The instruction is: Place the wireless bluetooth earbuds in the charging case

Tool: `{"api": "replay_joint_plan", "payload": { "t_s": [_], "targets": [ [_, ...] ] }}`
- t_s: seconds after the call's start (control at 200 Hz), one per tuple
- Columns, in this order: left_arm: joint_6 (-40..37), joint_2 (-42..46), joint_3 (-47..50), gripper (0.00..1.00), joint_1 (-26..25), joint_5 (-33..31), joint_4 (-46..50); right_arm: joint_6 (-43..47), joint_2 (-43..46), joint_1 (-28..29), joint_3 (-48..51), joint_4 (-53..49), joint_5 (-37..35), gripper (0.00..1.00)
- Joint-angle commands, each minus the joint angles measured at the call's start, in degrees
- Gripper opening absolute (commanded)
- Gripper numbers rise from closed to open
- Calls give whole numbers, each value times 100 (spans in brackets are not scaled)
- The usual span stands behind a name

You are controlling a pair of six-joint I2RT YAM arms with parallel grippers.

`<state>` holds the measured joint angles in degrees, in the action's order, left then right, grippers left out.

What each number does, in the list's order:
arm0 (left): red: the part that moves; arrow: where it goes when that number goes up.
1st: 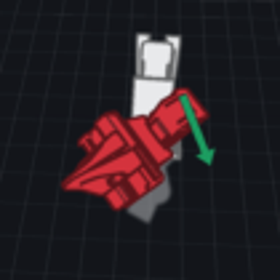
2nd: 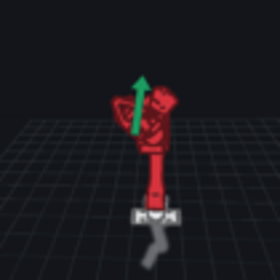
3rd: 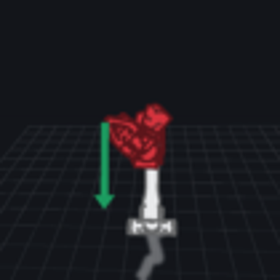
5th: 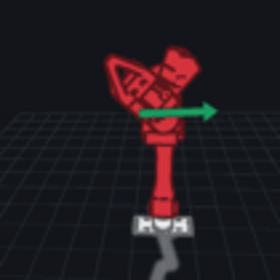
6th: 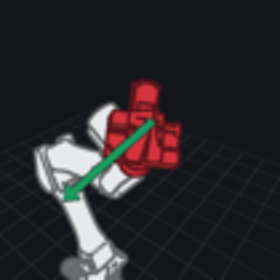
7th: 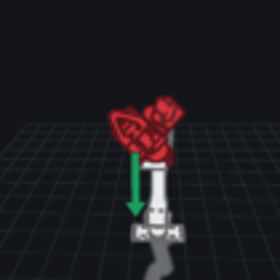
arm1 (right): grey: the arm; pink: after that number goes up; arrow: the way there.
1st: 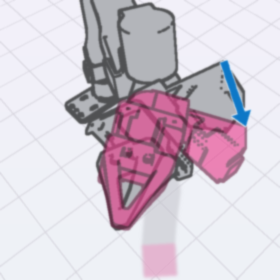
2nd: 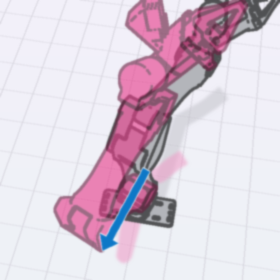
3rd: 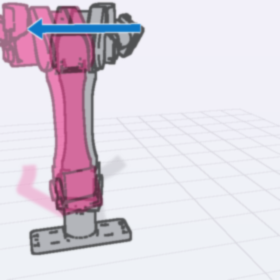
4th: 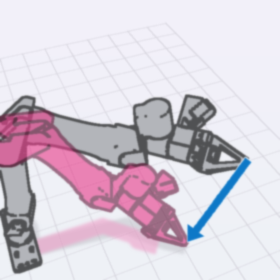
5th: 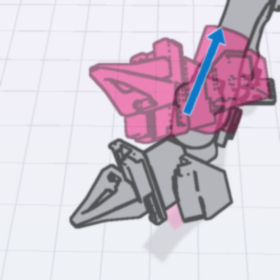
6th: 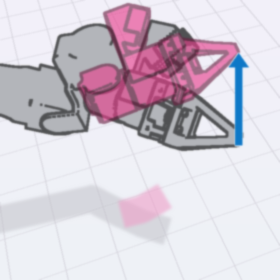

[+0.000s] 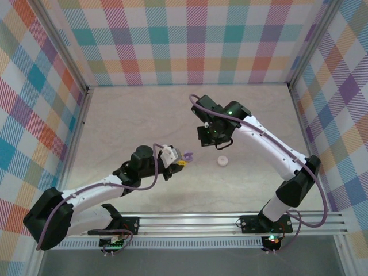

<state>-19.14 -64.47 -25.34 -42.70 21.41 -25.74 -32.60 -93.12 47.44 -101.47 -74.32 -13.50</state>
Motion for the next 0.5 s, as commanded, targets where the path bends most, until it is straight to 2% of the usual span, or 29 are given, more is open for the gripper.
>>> {"api": "replay_joint_plan", "payload": {
  "t_s": [0.0,0.235,0.495],
  "targets": [
    [-310,-98,-117,0,-178,-676,-930,-178,-268,183,-467,-708,-171,19],
    [-197,-286,-168,0,-423,-1561,-1418,-211,-658,379,-1249,-1265,-285,19],
    [-286,-89,-149,0,-438,-1242,-1326,-25,-1027,481,-1700,-1661,-82,20]
  ]
}}
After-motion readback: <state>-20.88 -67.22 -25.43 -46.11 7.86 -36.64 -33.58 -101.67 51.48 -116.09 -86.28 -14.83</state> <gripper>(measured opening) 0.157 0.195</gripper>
